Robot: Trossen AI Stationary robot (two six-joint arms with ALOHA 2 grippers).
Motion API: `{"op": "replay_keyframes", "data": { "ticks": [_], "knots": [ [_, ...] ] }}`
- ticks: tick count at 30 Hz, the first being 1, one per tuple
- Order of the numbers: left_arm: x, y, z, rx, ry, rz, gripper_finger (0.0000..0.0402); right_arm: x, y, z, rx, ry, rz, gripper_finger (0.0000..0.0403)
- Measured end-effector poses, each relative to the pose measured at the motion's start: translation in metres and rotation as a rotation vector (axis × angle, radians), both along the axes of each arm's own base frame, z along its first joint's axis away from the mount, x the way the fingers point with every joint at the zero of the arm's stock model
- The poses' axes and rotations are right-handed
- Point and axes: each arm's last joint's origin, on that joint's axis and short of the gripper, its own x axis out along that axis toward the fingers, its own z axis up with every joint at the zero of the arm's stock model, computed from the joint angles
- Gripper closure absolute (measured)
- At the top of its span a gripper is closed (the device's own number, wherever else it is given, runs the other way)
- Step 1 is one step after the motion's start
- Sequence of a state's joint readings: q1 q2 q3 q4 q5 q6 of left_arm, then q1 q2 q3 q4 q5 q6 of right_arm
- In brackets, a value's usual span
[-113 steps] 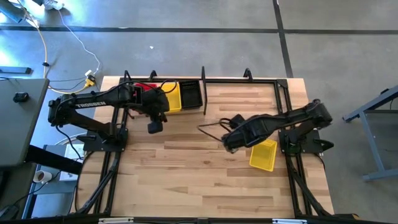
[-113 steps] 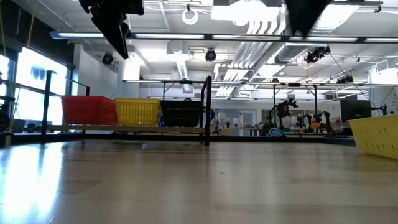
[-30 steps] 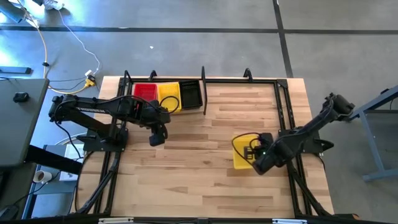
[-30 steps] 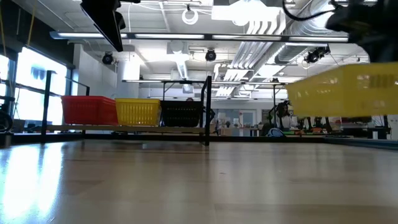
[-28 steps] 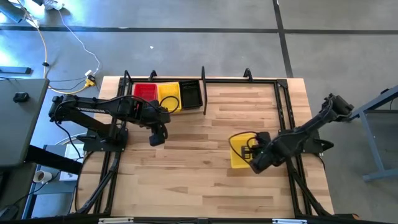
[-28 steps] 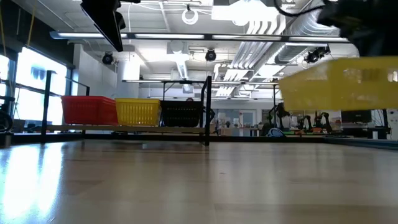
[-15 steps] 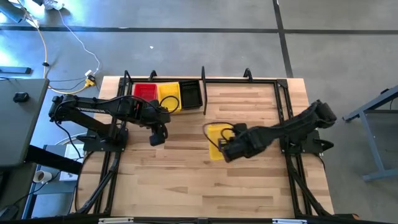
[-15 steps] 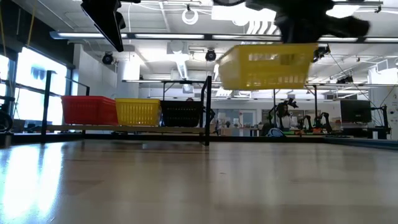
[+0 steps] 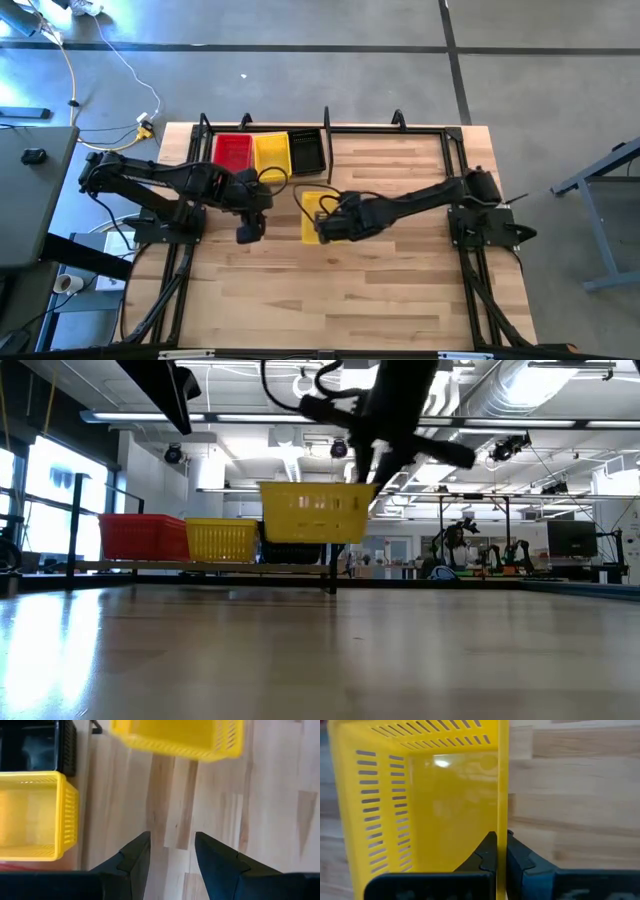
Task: Stack baskets on shelf by color
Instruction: Stack the yellow bin on top of the yellow bin on the shelf
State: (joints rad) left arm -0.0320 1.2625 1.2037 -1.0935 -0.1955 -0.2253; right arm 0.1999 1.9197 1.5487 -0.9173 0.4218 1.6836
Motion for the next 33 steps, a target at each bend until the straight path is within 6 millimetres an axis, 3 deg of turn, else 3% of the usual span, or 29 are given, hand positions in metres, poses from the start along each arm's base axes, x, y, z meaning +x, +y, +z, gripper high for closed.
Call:
{"op": "replay_keyframes", "data": {
  "ticks": [11, 21, 28, 33],
  "knots": [
    [0.003, -0.013, 0.001, 0.028, -0.025, -0.112, 0.0257, 0.046, -0.017, -0.025, 0.012, -0.239, -0.019, 0.0403],
    [0.007, -0.029, 0.005, 0.086, -0.076, -0.29, 0.0257, 0.06, -0.03, -0.018, -0.008, -0.37, -0.008, 0.0403],
    [0.009, -0.031, 0.006, 0.132, -0.09, -0.325, 0.0257, 0.064, -0.031, -0.013, -0.019, -0.42, -0.008, 0.0403],
    [0.01, -0.031, 0.004, 0.135, -0.076, -0.33, 0.0257, 0.069, -0.032, 0.011, -0.085, -0.419, 0.019, 0.0403]
  ]
}}
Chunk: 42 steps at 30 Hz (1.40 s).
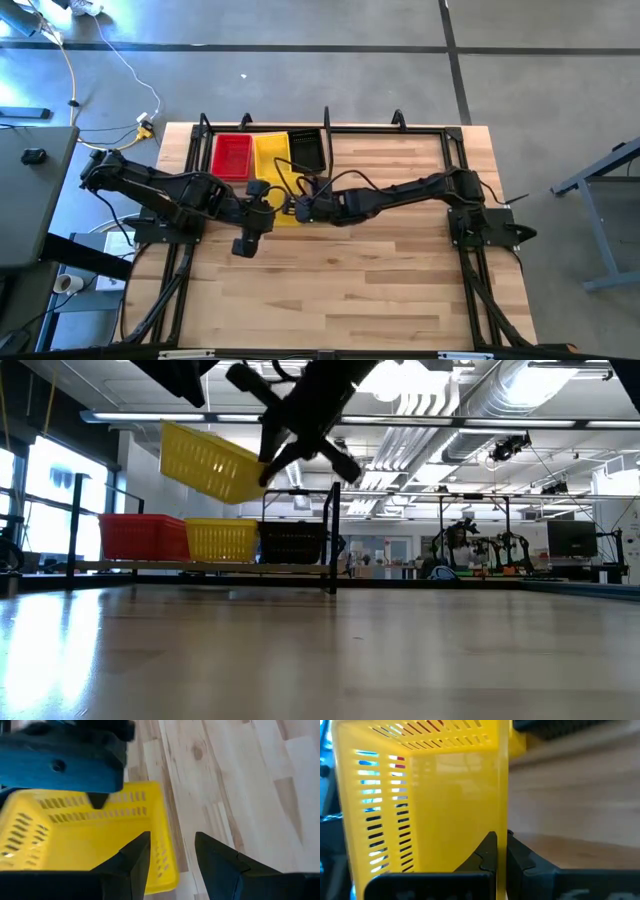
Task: Stack baskets on shelf by color
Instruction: Stack the yellow bin on top of the yellow bin on the shelf
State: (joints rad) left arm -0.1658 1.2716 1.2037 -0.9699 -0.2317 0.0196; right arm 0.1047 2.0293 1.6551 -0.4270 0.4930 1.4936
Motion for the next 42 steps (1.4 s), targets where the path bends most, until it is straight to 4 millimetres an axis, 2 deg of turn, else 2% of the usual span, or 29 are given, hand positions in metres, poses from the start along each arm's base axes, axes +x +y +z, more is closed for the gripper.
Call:
{"op": "replay_keyframes", "data": {
  "ticks": [9, 15, 19, 22, 30, 37, 42],
  "knots": [
    [0.009, -0.001, -0.01, 0.046, 0.052, -0.013, 0.0257, -0.005, 0.001, 0.048, -0.116, 0.117, 0.021, 0.0403],
    [0.018, 0.002, -0.021, 0.168, 0.09, 0.041, 0.0257, -0.004, 0.005, 0.06, -0.131, 0.106, 0.061, 0.0403],
    [0.022, 0.001, -0.025, 0.185, 0.104, 0.042, 0.026, -0.006, 0.009, 0.061, -0.133, 0.116, 0.073, 0.0403],
    [0.022, 0.001, -0.025, 0.176, 0.105, 0.039, 0.028, -0.007, 0.009, 0.06, -0.133, 0.134, 0.075, 0.0403],
    [0.018, 0.001, -0.021, 0.144, 0.097, 0.028, 0.0391, -0.006, 0.01, 0.06, -0.163, 0.158, 0.141, 0.0402],
    [0.017, 0.001, -0.022, 0.155, 0.109, 0.016, 0.0398, -0.006, 0.01, 0.06, -0.189, 0.17, 0.152, 0.0396],
    [0.015, 0.002, -0.022, 0.183, 0.131, 0.003, 0.04, -0.006, 0.007, 0.061, -0.196, 0.166, 0.14, 0.0351]
  ]
}}
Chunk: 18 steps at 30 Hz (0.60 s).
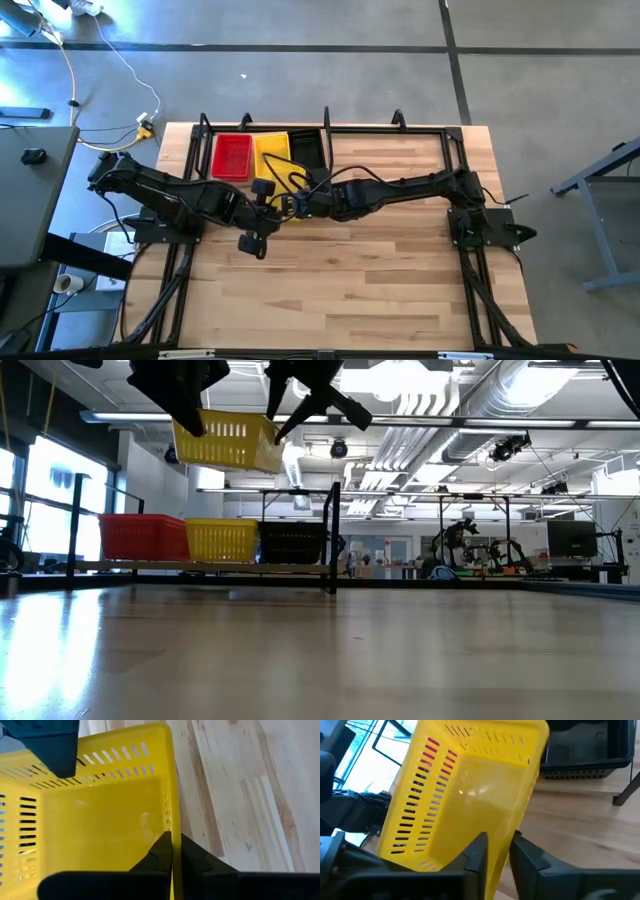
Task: Stack baskets on shelf by color
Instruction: Stack the yellow bin on top of the yellow bin on the shelf
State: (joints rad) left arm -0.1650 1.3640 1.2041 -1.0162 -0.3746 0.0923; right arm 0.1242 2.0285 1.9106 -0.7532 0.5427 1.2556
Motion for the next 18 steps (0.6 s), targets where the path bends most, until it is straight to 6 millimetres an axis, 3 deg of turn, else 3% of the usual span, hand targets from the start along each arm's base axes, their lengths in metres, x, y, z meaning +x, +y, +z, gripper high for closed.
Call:
{"op": "replay_keyframes", "data": {
  "ticks": [7, 18],
  "knots": [
    [-0.009, 0.009, 0.007, 0.018, -0.005, 0.027, 0.0401, -0.007, -0.005, 0.011, -0.029, 0.007, 0.012, 0.0286],
    [-0.031, 0.04, 0.031, 0.01, -0.12, 0.158, 0.0401, -0.033, -0.024, 0.055, -0.192, 0.018, 0.06, 0.0276]
  ]
}}
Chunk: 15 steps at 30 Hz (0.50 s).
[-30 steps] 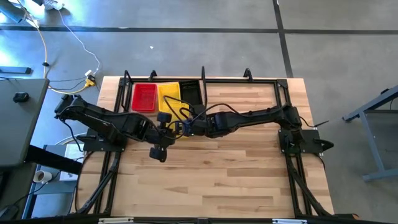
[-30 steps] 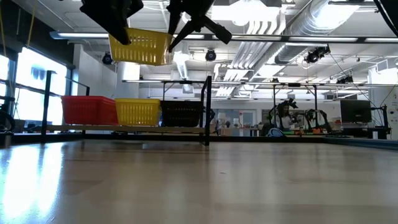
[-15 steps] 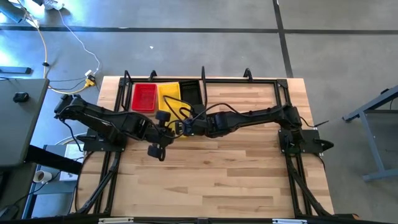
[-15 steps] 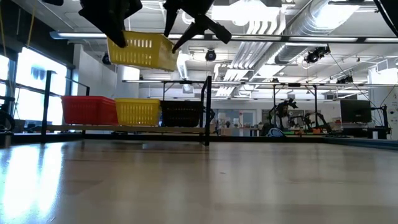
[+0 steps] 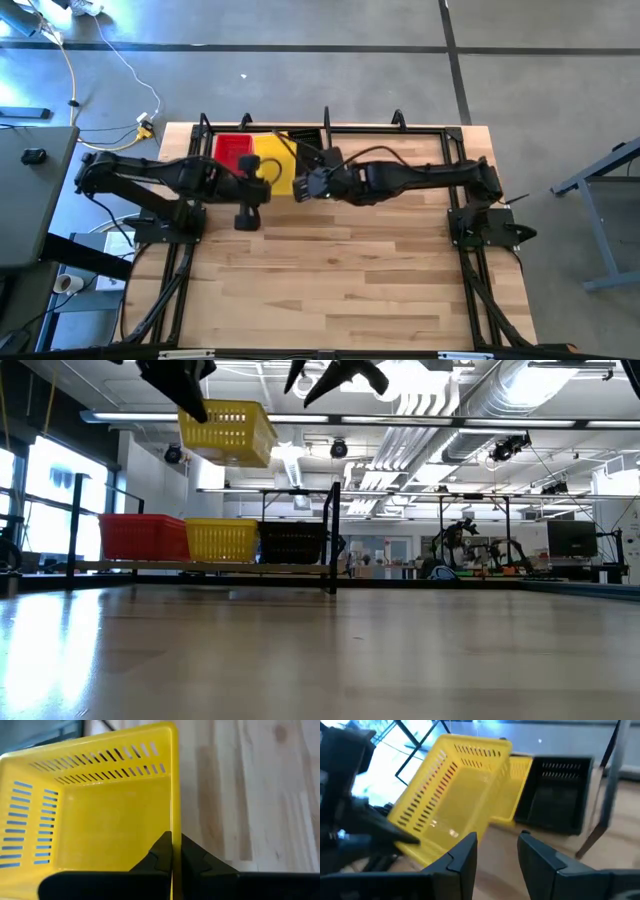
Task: Stack baskets on shelf by color
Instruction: Stack the yellow bin on top of the yellow bin on the shelf
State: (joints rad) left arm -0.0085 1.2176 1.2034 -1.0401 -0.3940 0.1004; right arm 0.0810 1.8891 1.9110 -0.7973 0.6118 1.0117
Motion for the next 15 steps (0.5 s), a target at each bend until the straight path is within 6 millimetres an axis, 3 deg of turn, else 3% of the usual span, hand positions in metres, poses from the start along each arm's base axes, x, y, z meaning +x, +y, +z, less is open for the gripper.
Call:
{"op": "replay_keyframes", "data": {
  "ticks": [4, 9, 15],
  "knots": [
    [-0.01, 0.014, 0.004, -0.001, -0.1, 0.065, 0.0401, -0.015, -0.013, 0.019, -0.072, 0.025, 0.035, 0.0276],
    [-0.028, 0.028, -0.011, -0.02, -0.189, 0.125, 0.0401, -0.035, -0.033, 0.042, -0.154, 0.05, 0.046, 0.0276],
    [-0.034, 0.046, -0.023, -0.007, -0.215, 0.133, 0.0402, -0.061, -0.056, 0.068, -0.246, 0.07, 0.049, 0.0276]
  ]
}}
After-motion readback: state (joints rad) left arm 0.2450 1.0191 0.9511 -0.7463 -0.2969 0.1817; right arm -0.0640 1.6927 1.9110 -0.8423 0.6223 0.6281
